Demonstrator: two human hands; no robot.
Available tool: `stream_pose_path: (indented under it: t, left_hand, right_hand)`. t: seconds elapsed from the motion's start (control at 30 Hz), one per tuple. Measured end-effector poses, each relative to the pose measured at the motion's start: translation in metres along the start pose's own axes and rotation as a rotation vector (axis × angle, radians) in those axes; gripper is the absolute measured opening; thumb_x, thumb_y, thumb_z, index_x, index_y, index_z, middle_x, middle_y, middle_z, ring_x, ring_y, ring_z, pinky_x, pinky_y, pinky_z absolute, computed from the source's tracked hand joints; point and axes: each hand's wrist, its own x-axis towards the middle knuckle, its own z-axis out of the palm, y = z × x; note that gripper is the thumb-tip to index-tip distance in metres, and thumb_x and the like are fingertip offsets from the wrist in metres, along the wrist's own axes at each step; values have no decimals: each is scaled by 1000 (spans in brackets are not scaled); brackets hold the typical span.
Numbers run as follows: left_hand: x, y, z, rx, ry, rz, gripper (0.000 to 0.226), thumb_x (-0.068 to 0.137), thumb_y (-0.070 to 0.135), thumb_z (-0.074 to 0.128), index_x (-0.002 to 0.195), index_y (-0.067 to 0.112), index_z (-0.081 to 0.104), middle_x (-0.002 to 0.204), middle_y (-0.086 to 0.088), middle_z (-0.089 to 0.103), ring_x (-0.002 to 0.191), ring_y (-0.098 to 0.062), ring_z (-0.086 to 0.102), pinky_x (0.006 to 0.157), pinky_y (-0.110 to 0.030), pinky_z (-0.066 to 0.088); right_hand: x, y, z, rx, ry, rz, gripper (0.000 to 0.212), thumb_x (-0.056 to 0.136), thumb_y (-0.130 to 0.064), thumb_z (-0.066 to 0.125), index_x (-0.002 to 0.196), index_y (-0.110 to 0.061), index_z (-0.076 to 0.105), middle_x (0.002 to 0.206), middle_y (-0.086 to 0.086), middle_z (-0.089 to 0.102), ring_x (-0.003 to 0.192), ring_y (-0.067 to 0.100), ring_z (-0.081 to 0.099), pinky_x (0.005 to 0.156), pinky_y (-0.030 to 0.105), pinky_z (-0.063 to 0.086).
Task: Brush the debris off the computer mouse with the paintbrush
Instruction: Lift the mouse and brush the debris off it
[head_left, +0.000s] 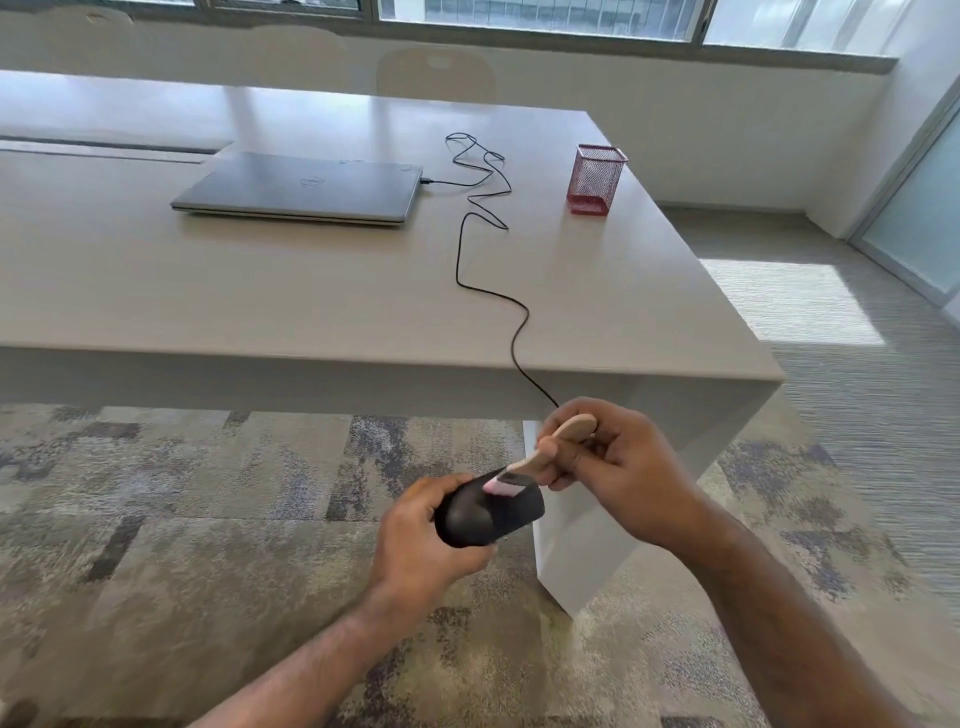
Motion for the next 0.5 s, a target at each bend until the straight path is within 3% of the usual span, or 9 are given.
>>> stream_pose_path:
  t: [0.07, 0.17, 0.2, 0.3, 0.33, 0.5]
  left_hand:
    - [0, 0, 1, 13, 3, 8, 69, 43, 38, 86, 105, 59, 62, 109, 31, 61, 100, 6, 61, 77, -16, 56]
    - [-1, -2, 1, 29, 9, 11, 74, 45, 34, 88, 114, 46, 66, 106, 27, 64, 101, 5, 61, 80, -19, 56]
    - [-1, -2, 1, 35, 9, 14, 76, 46, 29, 90, 116, 41, 67, 105, 25, 64, 102, 5, 60, 82, -21, 56]
    - [-1, -3, 1, 41, 2, 26, 77, 48, 20, 94, 120, 33, 68, 107, 20, 65, 102, 3, 60, 83, -24, 56]
    - [-2, -3, 1, 45, 1, 37, 76, 49, 20, 94, 120, 33, 68, 107, 19, 65, 102, 2, 61, 82, -22, 56]
    - [-5, -2, 1, 71, 14, 69, 74, 51, 23, 94, 121, 30, 69, 108, 21, 64, 103, 3, 60, 81, -16, 53]
  right_hand:
    - [-3, -2, 4, -35, -28, -15, 7, 91, -6, 69, 86, -10, 66, 72, 17, 69, 67, 24, 69, 66, 35, 58]
    - [-6, -6, 10, -110, -27, -36, 9, 92, -16, 69, 84, -17, 65, 70, 15, 67, 68, 35, 64, 66, 50, 55]
    - [-6, -7, 12, -140, -29, -39, 9, 91, -20, 69, 84, -20, 64, 69, 11, 66, 66, 34, 62, 63, 49, 53]
    - [-7, -9, 18, -274, -28, -70, 13, 90, -21, 65, 83, -28, 57, 65, -11, 60, 55, 4, 51, 53, 19, 41]
    - [-6, -9, 19, -354, -25, -80, 15, 90, -21, 64, 83, -31, 54, 68, -16, 59, 57, 3, 51, 53, 12, 38]
    - [-3, -4, 13, -586, 26, -47, 18, 91, -25, 62, 84, -32, 47, 68, -14, 54, 63, 0, 52, 54, 12, 36]
